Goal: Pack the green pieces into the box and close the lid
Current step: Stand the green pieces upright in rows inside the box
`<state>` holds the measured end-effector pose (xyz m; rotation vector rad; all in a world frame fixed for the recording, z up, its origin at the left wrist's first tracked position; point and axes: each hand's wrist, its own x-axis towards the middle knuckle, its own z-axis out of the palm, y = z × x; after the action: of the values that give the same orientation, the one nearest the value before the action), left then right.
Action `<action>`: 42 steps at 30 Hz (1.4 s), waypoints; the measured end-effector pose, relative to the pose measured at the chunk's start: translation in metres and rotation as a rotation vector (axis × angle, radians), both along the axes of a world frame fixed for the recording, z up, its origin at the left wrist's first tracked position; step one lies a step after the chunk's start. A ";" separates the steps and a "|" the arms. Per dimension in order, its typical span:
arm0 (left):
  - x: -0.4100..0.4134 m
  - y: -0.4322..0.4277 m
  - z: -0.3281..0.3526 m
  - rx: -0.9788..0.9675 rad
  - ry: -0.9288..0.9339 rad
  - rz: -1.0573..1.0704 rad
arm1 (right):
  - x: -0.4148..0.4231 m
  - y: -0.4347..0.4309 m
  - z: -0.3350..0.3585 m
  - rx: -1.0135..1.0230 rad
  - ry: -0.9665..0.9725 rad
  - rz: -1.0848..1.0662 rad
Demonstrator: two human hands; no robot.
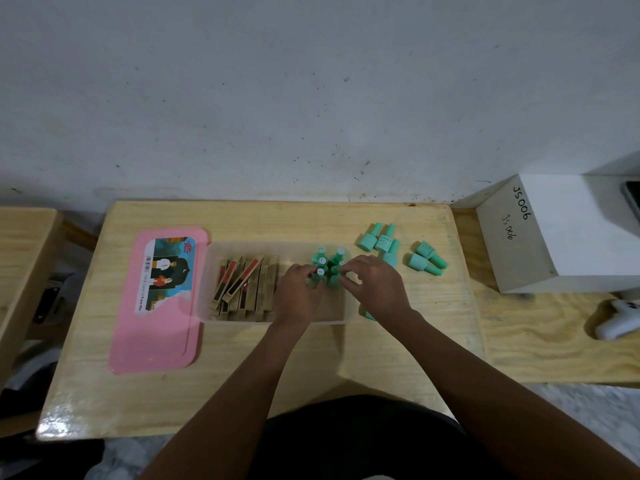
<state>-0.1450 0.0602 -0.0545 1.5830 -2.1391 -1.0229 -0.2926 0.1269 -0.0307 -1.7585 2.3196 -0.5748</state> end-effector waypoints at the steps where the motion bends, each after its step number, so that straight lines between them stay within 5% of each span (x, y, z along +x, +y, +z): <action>1: 0.000 0.000 0.000 -0.008 -0.008 -0.004 | 0.000 0.001 -0.001 -0.009 0.009 0.000; 15: 0.001 0.002 0.004 0.004 -0.005 0.014 | -0.018 0.020 0.007 -0.091 0.029 -0.053; 23: -0.015 0.012 0.047 -0.372 0.026 -0.103 | -0.089 0.068 0.003 0.014 -0.131 -0.495; 29: -0.085 0.028 0.056 -0.261 0.126 -0.370 | -0.145 0.094 -0.012 0.179 -0.304 -0.668; 35: -0.158 0.041 0.039 -0.198 -0.136 -0.677 | -0.174 0.089 -0.023 0.275 -0.338 -0.605; 42: -0.193 0.039 0.010 -0.276 -0.402 -0.773 | -0.196 0.063 -0.036 0.350 -0.362 -0.436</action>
<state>-0.3381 0.0988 -0.0444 0.8761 -3.1211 -0.5518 -0.4886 0.1899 -0.0663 -0.9163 2.3585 -0.4612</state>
